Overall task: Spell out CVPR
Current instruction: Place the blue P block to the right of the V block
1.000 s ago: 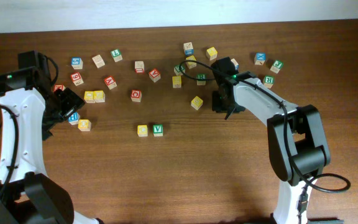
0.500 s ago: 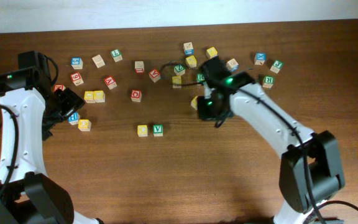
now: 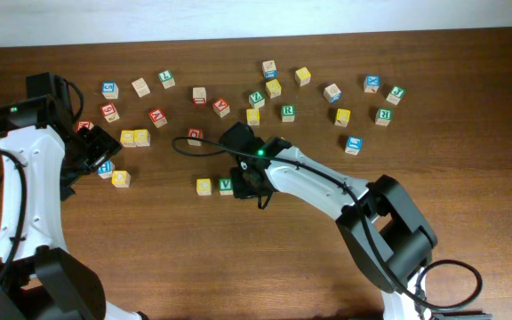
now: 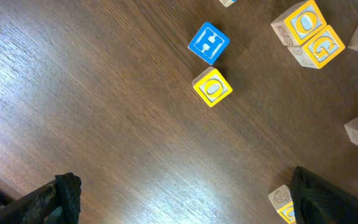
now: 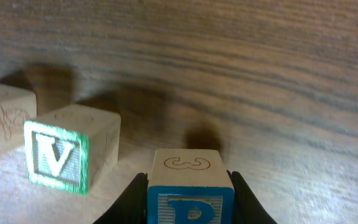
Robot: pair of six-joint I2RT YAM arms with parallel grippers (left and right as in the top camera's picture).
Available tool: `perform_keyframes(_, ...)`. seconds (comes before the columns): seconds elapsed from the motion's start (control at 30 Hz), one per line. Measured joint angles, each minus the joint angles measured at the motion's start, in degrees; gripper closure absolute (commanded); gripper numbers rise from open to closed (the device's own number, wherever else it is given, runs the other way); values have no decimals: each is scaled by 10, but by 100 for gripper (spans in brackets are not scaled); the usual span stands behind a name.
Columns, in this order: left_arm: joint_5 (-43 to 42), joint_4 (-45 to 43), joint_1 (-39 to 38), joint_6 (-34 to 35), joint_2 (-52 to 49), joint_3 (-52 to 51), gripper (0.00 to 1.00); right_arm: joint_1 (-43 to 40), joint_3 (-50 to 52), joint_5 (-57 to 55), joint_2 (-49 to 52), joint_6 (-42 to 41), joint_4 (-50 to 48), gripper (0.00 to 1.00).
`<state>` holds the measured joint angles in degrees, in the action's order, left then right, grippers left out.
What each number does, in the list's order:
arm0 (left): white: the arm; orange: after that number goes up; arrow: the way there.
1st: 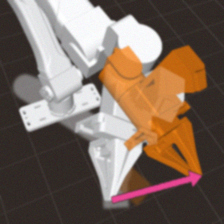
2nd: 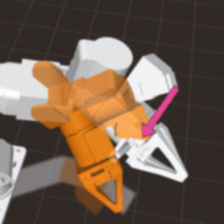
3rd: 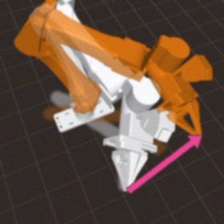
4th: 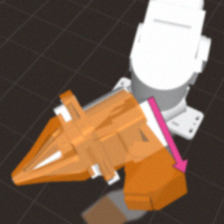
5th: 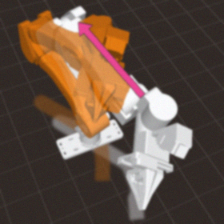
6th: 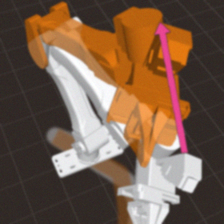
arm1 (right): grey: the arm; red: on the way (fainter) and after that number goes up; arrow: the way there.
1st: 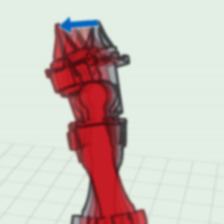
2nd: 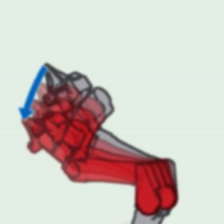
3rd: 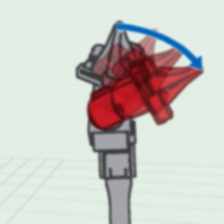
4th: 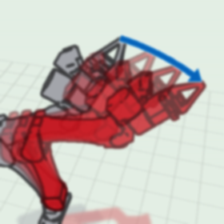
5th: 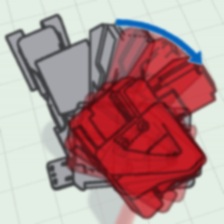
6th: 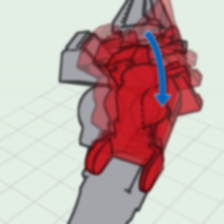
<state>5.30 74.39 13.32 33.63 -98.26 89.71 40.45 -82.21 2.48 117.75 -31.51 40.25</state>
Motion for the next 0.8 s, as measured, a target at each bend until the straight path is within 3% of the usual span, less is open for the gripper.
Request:
perform_keyframes(0.3, 0, 0, 0, 0, 0, 0, 1, 0, 0, -11, 7, -2, -16, 69)
perform_keyframes(0.43, 0, 0, 0, 0, 0, 0, 1, 0, 0, -11, 7, -2, -16, 68)
perform_keyframes(0.57, 0, 0, 0, 0, 0, 0, 1, 0, 0, 1, 7, -11, -16, 74)
perform_keyframes(0.8, 0, 0, 0, 0, 0, 0, 1, 0, 0, 15, 7, -38, -16, 70)
